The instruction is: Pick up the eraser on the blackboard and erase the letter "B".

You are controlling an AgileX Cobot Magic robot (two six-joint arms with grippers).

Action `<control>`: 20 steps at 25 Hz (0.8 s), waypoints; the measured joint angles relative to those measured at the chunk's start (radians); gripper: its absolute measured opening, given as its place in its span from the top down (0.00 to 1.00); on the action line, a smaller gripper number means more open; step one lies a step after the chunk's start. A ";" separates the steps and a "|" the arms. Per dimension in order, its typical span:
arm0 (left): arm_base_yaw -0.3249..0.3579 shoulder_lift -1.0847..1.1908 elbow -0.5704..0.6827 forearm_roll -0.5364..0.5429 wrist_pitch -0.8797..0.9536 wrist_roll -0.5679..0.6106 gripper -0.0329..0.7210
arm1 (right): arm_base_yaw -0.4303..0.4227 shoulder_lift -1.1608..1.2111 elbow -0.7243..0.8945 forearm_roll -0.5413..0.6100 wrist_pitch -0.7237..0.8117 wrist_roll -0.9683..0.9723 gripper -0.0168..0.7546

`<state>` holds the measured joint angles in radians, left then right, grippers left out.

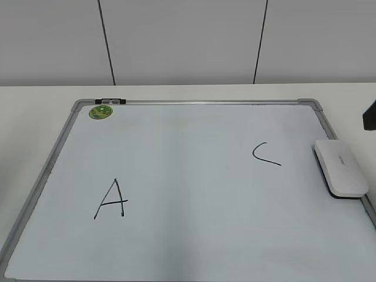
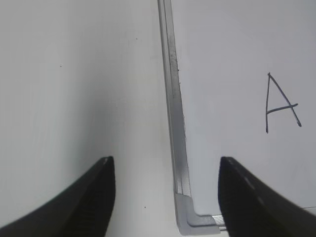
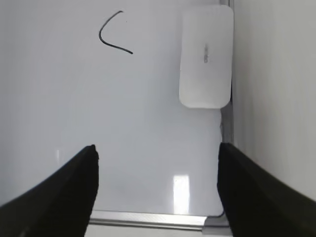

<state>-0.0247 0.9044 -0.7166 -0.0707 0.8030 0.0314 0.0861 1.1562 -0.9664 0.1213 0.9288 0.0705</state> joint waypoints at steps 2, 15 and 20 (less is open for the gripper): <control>0.000 -0.054 0.037 0.000 0.007 -0.002 0.32 | 0.002 -0.061 0.064 -0.010 0.000 -0.003 0.26; -0.030 -0.297 0.122 0.000 0.161 -0.016 0.32 | 0.002 -0.486 0.407 -0.026 0.050 -0.009 0.26; -0.084 -0.393 0.122 0.064 0.248 -0.073 0.32 | 0.002 -0.588 0.438 -0.016 0.151 -0.009 0.26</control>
<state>-0.1089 0.5118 -0.5951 -0.0067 1.0511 -0.0415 0.0877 0.5679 -0.5280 0.1055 1.0797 0.0612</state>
